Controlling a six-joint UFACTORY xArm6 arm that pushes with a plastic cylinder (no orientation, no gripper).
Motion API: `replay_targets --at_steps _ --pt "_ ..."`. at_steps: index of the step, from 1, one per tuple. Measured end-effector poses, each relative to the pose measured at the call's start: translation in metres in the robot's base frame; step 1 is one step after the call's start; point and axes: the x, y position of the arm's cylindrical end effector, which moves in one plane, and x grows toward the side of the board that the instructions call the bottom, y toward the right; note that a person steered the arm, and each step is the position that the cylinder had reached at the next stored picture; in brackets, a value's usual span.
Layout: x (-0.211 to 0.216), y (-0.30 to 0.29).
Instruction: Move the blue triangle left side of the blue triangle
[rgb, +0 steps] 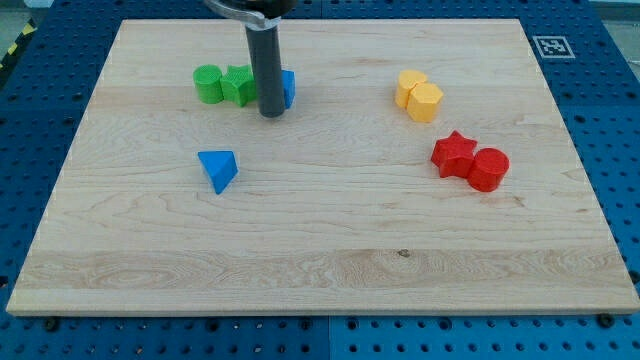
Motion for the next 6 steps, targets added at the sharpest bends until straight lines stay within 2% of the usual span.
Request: replay_targets --at_steps 2,4,6 --pt "0.001 0.032" --pt "0.094 0.031" --pt "0.129 -0.058"
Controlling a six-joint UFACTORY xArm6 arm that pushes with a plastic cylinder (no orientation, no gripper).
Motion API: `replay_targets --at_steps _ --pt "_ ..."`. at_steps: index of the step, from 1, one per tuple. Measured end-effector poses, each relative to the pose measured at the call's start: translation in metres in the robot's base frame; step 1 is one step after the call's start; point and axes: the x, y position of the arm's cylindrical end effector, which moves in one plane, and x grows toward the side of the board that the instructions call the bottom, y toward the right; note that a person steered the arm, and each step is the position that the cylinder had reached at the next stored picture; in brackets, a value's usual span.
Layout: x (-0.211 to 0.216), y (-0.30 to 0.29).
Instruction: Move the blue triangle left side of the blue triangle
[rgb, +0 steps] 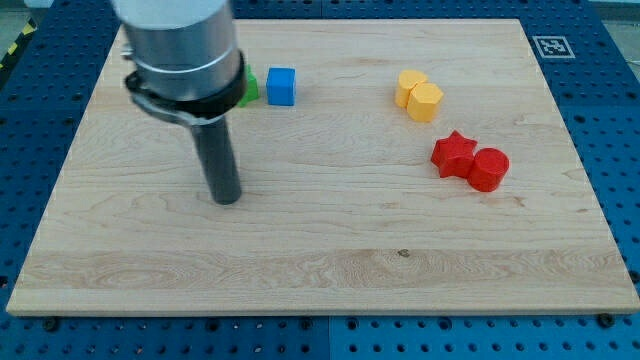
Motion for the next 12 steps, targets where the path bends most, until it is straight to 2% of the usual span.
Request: replay_targets --at_steps 3,6,10,12 --pt "-0.007 -0.003" --pt "-0.063 -0.036" --pt "-0.061 -0.015" --pt "-0.098 -0.009"
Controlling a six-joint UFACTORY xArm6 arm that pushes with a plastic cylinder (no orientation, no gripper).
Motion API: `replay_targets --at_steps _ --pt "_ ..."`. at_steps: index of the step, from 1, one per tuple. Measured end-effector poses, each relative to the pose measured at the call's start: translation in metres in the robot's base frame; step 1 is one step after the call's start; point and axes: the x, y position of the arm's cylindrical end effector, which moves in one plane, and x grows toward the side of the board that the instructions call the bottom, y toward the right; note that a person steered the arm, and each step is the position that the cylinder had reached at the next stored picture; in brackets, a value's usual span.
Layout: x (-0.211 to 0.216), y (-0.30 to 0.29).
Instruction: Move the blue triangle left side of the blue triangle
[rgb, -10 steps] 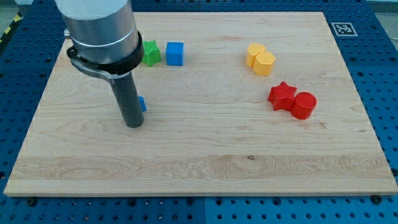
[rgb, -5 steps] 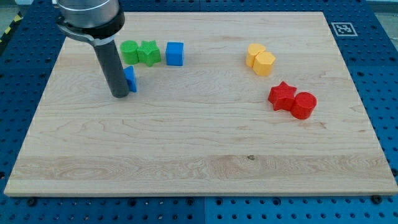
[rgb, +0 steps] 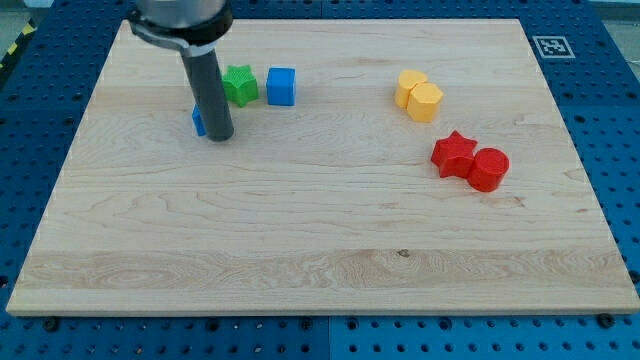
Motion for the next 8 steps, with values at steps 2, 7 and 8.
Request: replay_targets --at_steps 2,7,8 --pt "-0.031 -0.005" --pt "-0.028 -0.036" --pt "-0.025 -0.049"
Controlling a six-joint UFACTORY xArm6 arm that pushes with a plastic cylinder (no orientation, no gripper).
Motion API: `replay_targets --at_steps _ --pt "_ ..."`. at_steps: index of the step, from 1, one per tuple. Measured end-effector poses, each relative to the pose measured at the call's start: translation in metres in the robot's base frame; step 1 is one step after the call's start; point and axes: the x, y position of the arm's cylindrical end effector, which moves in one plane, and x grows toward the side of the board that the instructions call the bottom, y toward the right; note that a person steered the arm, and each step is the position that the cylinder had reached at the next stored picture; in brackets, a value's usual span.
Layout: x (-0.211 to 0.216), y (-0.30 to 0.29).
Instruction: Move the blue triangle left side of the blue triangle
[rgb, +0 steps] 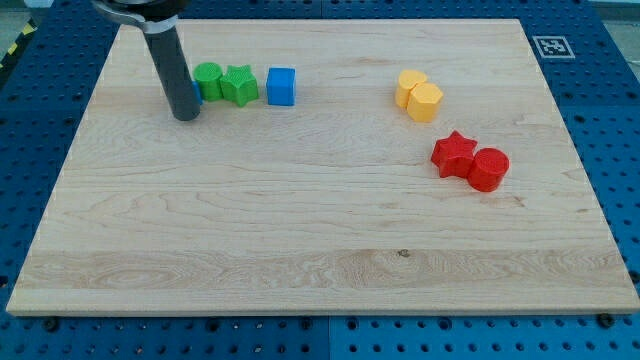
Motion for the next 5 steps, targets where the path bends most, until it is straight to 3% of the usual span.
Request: replay_targets --at_steps 4,5 --pt "-0.028 -0.025" --pt "-0.005 0.004"
